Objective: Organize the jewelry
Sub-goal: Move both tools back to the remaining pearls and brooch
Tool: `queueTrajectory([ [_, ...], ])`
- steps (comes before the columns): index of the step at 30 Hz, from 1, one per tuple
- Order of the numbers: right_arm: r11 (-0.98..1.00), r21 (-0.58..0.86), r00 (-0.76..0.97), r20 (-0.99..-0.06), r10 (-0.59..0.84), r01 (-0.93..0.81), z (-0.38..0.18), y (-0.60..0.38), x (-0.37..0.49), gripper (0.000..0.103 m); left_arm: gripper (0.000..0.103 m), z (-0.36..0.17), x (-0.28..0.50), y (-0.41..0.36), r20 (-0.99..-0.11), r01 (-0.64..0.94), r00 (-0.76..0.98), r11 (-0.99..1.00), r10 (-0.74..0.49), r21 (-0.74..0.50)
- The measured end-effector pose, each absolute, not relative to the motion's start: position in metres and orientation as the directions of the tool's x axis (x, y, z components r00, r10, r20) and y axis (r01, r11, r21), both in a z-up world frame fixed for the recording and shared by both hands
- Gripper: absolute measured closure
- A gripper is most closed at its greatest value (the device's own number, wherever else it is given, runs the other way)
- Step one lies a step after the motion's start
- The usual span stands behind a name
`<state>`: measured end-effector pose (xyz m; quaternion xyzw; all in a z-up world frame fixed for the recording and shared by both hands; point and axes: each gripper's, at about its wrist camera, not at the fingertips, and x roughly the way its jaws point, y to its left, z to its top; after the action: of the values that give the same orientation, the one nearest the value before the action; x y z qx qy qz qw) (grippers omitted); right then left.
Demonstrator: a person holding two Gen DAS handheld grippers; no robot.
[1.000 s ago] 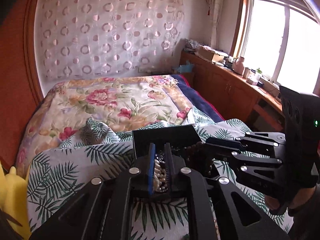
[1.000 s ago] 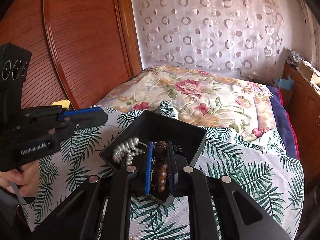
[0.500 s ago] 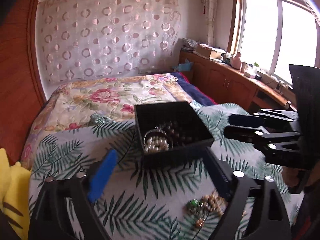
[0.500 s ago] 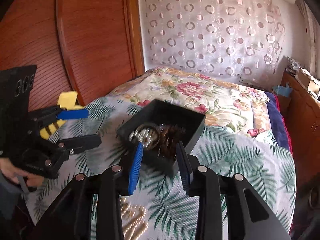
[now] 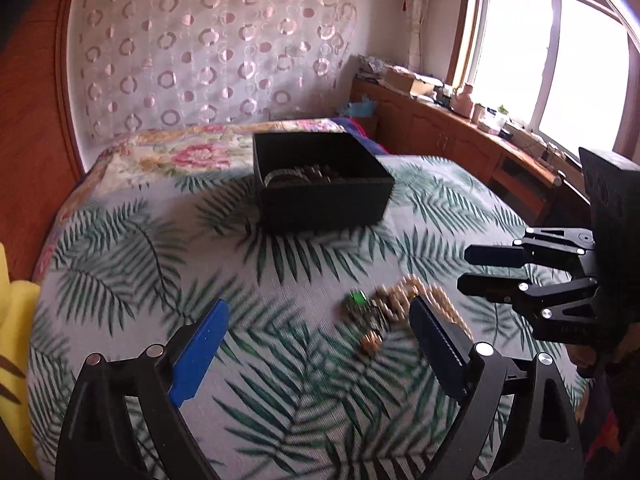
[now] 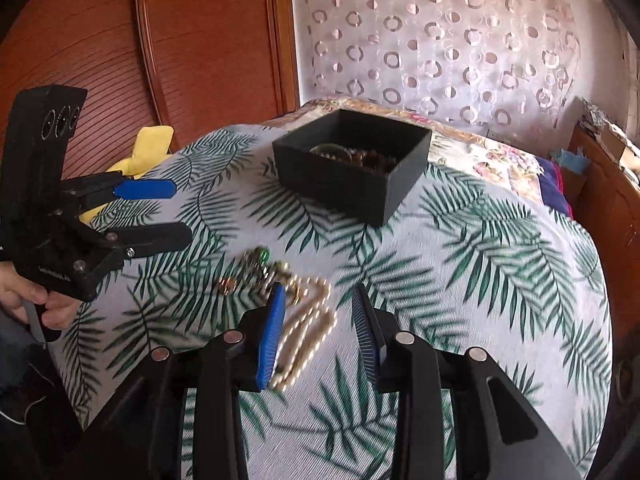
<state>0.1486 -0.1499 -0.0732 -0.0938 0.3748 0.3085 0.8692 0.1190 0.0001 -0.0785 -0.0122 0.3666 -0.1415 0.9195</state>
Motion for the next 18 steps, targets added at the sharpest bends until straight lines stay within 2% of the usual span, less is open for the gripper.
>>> queueTrajectory([
  [3,0.790,0.071,0.522,-0.714,0.466,-0.609,-0.078,-0.151,0.140,0.066,0.021,-0.087,0.113,-0.009,-0.691,0.283,0.662,0.951,-0.290,-0.128],
  [7,0.792,0.066,0.524,-0.716,0.461,-0.607,-0.079,-0.151,0.135,0.066,0.047,-0.098,0.112,-0.024,-0.726,0.322,0.620,0.940,-0.298,-0.111],
  [11,0.794,0.075,0.524,-0.713,0.465,-0.603,-0.078,-0.154,0.133,0.066,0.061,-0.103,0.115,-0.034,-0.743,0.335,0.604,0.938,-0.289,-0.093],
  [18,0.793,0.072,0.524,-0.714,0.464,-0.605,-0.078,-0.154,0.130,0.066,0.072,-0.107,0.121,-0.047,-0.758,0.353,0.600,0.935,-0.254,-0.034],
])
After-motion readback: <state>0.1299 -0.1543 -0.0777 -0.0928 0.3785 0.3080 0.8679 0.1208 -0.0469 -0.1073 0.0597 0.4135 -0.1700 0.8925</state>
